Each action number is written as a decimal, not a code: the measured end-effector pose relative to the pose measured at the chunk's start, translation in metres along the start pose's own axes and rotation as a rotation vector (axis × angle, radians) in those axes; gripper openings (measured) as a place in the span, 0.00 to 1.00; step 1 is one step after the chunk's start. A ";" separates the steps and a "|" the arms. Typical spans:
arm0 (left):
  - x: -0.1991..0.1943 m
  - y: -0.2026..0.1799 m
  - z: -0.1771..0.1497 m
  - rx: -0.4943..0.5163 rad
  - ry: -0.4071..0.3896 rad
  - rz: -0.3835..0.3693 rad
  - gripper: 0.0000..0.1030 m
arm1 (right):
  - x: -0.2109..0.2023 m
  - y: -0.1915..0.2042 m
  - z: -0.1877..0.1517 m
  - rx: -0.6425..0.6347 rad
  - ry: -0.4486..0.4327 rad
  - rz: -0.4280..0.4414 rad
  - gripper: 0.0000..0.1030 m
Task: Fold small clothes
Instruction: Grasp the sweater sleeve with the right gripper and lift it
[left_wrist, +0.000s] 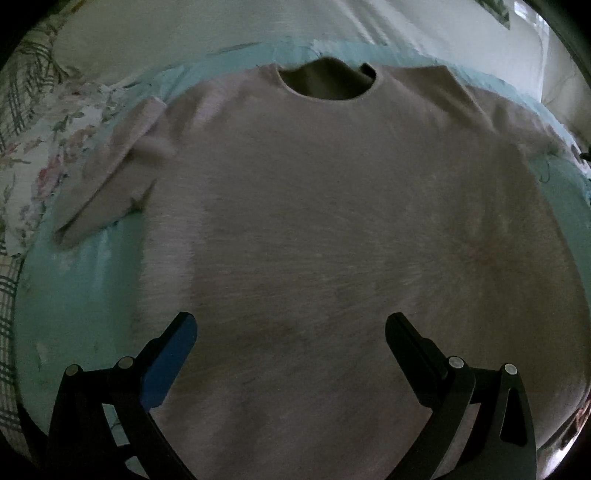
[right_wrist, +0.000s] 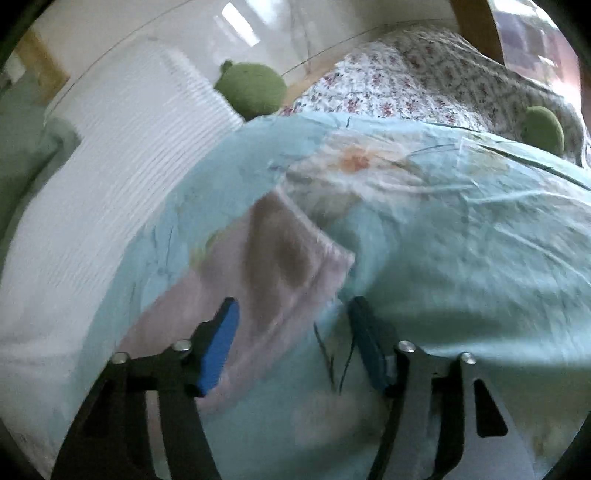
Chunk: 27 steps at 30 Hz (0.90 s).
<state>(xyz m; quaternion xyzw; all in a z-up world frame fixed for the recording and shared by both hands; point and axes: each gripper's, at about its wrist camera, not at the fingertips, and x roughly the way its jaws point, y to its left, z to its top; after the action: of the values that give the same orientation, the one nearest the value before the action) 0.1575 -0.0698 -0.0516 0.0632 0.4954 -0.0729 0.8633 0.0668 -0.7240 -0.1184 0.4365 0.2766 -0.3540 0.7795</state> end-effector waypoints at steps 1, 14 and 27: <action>0.002 -0.002 0.000 0.000 0.005 -0.006 0.99 | 0.003 0.002 0.006 -0.002 -0.005 -0.002 0.49; 0.001 0.002 -0.005 -0.015 0.012 -0.044 0.99 | -0.056 0.140 -0.079 -0.316 0.108 0.329 0.07; -0.023 0.041 -0.001 -0.096 -0.066 -0.062 0.99 | -0.081 0.351 -0.342 -0.429 0.611 0.783 0.07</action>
<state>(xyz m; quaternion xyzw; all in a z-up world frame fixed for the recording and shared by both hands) 0.1527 -0.0281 -0.0306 0.0039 0.4714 -0.0777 0.8785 0.2554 -0.2704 -0.0476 0.4213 0.3736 0.1704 0.8087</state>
